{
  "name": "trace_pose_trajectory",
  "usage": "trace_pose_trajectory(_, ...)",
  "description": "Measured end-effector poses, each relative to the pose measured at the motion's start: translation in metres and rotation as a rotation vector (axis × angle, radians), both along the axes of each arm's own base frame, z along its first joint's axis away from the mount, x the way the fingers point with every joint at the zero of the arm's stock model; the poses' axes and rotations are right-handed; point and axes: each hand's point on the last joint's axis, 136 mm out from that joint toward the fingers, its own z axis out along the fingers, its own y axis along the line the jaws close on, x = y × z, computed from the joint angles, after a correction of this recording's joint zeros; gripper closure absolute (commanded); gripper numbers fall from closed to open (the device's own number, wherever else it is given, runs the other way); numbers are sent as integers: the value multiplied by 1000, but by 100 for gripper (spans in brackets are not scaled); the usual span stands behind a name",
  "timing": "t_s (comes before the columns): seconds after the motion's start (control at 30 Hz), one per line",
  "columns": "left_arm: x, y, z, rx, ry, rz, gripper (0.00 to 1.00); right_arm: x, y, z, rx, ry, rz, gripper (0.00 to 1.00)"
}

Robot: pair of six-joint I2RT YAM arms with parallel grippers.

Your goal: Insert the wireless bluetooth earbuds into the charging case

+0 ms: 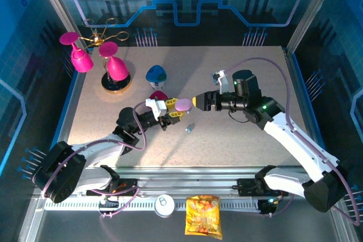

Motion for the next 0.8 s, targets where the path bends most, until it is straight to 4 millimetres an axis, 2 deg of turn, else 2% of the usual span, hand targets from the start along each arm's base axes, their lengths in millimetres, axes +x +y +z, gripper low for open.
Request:
trace_pose_trajectory(0.13,0,0,0,-5,7,-2,67,-7,15,-9,133,113,32,22)
trace_pose_trajectory(0.3,-1,0,5,-23,9,-6,67,-10,27,3,289,160,59,23)
trace_pose_trajectory(0.57,-2,0,8,-37,19,-14,67,-11,42,14,403,188,101,33)
trace_pose_trajectory(0.67,-2,0,8,-37,18,-13,67,-11,47,16,428,200,117,43)
trace_pose_trajectory(0.8,-3,1,12,-46,3,-14,67,-11,50,13,440,223,123,66)
